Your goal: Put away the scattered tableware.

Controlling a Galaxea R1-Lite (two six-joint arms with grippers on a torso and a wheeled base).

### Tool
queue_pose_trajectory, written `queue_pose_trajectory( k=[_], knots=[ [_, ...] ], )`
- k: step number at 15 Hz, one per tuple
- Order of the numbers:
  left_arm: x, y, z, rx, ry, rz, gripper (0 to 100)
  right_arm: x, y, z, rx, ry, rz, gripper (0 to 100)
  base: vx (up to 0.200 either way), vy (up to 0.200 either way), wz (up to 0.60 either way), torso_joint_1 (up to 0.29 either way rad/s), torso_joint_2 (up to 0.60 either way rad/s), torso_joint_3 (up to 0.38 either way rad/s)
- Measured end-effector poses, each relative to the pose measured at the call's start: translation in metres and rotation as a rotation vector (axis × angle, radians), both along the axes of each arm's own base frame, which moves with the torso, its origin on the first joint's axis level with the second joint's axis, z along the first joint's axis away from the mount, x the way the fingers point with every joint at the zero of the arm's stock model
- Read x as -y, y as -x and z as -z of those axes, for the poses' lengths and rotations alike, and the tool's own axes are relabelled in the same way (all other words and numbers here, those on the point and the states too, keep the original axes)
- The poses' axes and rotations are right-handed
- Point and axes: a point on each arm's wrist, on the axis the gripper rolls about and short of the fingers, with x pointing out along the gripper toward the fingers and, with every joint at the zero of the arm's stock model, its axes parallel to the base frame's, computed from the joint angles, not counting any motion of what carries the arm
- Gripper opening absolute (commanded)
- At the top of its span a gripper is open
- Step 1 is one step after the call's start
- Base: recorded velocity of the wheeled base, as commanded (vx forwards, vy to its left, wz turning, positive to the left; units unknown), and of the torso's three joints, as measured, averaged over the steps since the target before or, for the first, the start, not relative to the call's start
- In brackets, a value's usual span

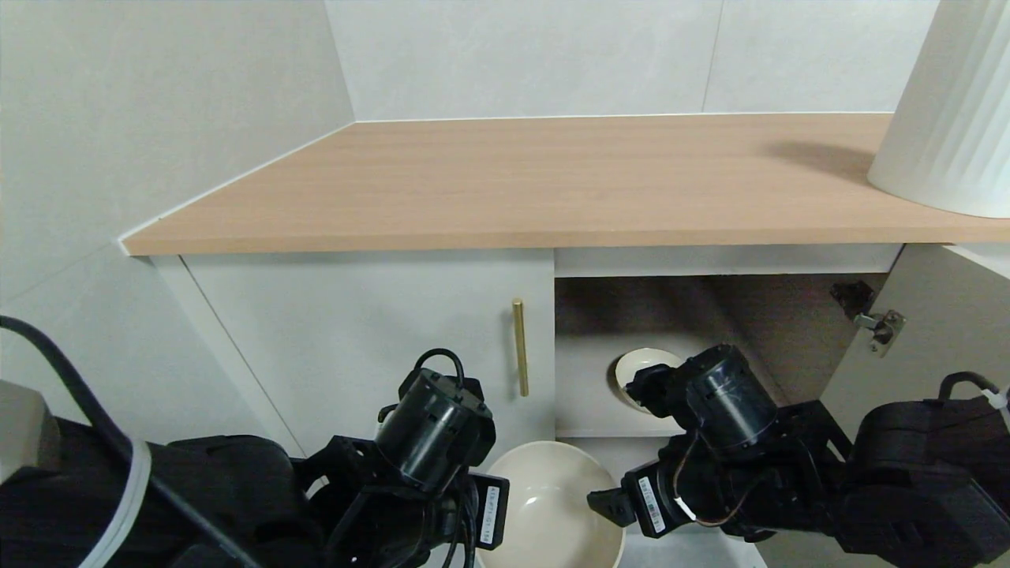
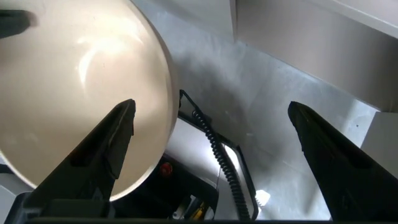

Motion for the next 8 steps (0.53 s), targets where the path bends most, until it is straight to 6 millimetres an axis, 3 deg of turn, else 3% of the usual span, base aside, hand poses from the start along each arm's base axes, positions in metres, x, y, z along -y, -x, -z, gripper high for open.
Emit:
queue_pose_trajectory(
  k=[1, 8],
  knots=[
    [0.0002, 0.0001, -0.0002, 0.002, 0.000, 0.000, 0, -0.0002, -0.0002, 0.0009, -0.002, 0.002, 0.000, 0, 0.000, 0.000, 0.00, 0.000, 0.00, 0.000],
    [0.0013, -0.0002, -0.0010, 0.007, 0.006, 0.001, 0, -0.0010, -0.0008, 0.0032, -0.008, 0.002, -0.002, 0, 0.000, 0.000, 0.00, 0.000, 0.00, 0.000]
  ],
)
